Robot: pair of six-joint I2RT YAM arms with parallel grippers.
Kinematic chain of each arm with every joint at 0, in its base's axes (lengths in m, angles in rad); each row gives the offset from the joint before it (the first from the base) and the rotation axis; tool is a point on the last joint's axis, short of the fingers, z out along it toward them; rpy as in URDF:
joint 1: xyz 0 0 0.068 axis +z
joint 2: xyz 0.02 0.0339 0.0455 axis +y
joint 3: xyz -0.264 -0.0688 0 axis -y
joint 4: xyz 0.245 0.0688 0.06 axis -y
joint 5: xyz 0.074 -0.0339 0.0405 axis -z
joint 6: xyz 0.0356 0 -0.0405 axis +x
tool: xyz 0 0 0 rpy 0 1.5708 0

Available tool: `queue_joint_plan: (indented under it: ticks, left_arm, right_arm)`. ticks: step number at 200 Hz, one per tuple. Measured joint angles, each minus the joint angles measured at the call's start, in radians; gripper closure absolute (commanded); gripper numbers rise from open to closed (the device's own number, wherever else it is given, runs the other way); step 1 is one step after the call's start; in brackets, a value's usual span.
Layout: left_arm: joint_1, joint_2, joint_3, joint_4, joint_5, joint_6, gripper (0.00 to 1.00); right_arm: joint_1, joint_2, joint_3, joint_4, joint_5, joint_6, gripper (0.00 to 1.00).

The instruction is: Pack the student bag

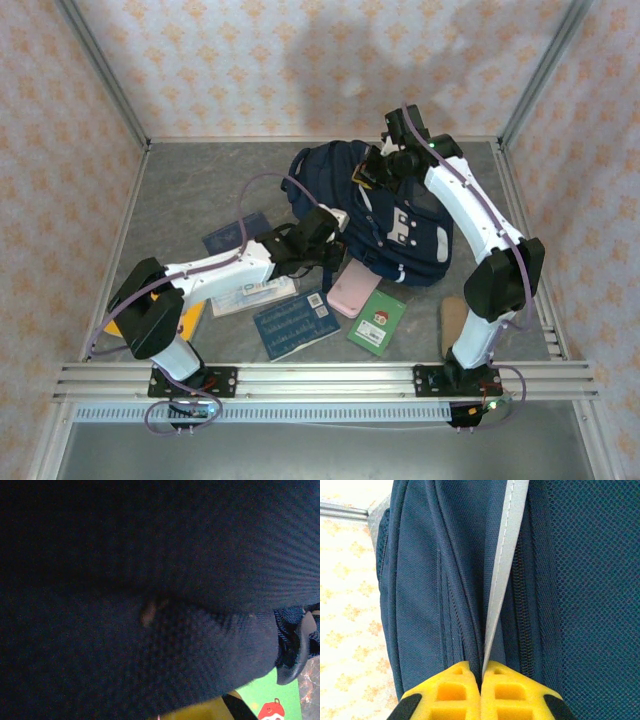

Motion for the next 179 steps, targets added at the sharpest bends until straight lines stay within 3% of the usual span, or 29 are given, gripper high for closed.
queue_joint_plan:
  ticks: [109,179]
  left_arm:
    - [0.076,-0.066,-0.026,-0.021,0.015,0.034,1.00]
    - [0.144,-0.097,-0.028,-0.073,-0.031,0.051,1.00]
  right_arm:
    - [0.019,0.000,-0.004,-0.029,0.014,-0.075,1.00]
    - [0.112,0.017,0.039,-0.127,0.169,-0.224,1.00]
